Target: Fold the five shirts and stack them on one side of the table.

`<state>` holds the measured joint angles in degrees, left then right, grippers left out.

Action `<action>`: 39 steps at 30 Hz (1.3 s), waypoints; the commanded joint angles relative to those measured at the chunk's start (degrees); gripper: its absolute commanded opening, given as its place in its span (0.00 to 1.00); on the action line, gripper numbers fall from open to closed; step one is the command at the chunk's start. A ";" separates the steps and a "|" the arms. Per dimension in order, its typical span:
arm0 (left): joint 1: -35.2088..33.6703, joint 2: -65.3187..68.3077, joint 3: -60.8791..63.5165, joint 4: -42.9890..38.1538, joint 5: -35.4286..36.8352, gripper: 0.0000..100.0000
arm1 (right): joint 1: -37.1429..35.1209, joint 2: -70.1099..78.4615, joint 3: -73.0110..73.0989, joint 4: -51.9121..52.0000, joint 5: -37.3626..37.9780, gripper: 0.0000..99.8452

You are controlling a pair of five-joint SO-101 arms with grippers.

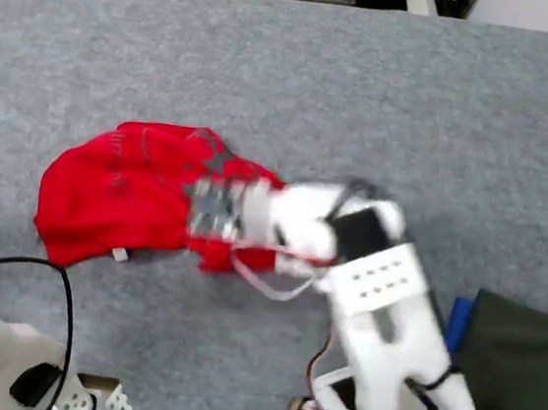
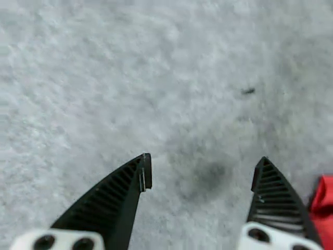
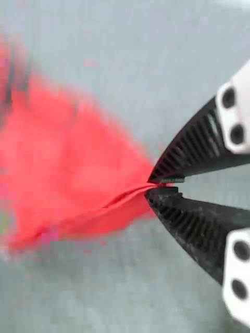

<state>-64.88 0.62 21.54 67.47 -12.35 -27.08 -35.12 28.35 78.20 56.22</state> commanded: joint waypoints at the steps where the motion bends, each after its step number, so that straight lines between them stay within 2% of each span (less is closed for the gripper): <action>1: 4.66 -0.48 -4.31 4.31 -0.44 0.31 | 5.58 2.33 -16.57 -3.25 -2.55 0.00; 6: 14.24 -0.48 -6.33 8.62 -0.97 0.31 | 8.31 12.70 -26.33 -12.04 -2.90 0.00; 11: 24.35 -0.48 -8.88 15.56 -9.23 0.31 | 11.21 26.77 -31.60 -22.68 -7.56 0.00; 17: 28.92 -0.48 -8.88 19.69 -18.73 0.31 | 12.97 44.70 -37.85 -27.96 -11.96 0.00; 19: 30.15 -0.84 -8.70 21.19 -23.03 0.31 | 12.97 50.15 -39.87 -29.01 -13.19 0.00; 25: 35.52 -9.01 -2.73 25.67 -42.11 0.31 | 13.93 60.53 -43.47 -29.54 -16.79 0.00; 28: 38.77 -15.60 4.04 25.41 -47.65 0.31 | 15.69 62.73 -43.03 -31.65 -17.76 0.00; 31: 43.25 -21.93 12.48 21.45 -48.09 0.31 | 17.63 64.40 -43.21 -34.11 -18.55 0.00; 39: 51.60 -36.44 37.10 -2.11 -42.46 0.27 | 18.86 66.68 -43.12 -36.84 -20.92 0.00</action>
<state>-15.21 -30.59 52.57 73.19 -56.84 -8.97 31.43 -11.56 43.30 36.26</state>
